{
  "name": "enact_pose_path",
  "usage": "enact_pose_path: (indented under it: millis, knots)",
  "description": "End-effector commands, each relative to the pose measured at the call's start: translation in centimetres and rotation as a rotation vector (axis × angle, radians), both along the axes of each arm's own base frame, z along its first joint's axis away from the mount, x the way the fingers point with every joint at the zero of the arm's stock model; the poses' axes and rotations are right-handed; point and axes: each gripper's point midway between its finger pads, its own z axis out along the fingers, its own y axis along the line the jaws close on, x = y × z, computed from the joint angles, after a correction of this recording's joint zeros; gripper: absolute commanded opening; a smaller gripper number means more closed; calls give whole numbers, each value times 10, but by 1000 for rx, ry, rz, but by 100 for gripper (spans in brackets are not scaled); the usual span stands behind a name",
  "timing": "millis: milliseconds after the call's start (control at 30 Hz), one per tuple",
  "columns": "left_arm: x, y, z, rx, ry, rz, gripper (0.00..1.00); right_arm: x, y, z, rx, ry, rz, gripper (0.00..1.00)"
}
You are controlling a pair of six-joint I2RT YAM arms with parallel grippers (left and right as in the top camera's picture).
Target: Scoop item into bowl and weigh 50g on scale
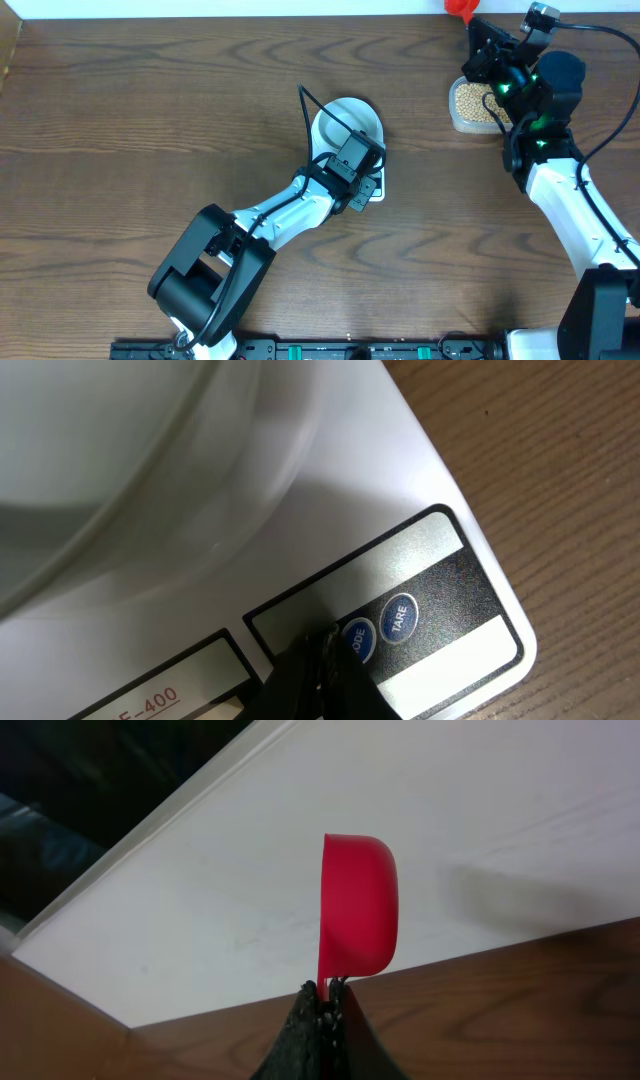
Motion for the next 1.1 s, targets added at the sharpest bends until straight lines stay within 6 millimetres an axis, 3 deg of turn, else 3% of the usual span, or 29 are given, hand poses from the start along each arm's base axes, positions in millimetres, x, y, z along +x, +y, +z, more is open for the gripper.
enact_pose_path:
  millis: [0, 167, 400, 600, 1067]
  knots:
    - [-11, 7, -29, 38, 79, 2, 7, 1, 9, 10, -14, -26, 38, 1]
    - [-11, 7, -29, 37, 81, 8, 7, 0, 9, 10, -14, -26, 41, 1]
    - [-24, 7, -1, 2, 105, -14, 7, -1, 12, 10, -16, -26, 58, 1]
    - [-18, 2, 32, -54, 35, -17, 7, -1, 12, 10, -24, -29, 59, 1]
    - [-11, -1, 2, -30, 48, -18, 7, 0, 11, 9, -41, -33, 55, 1]
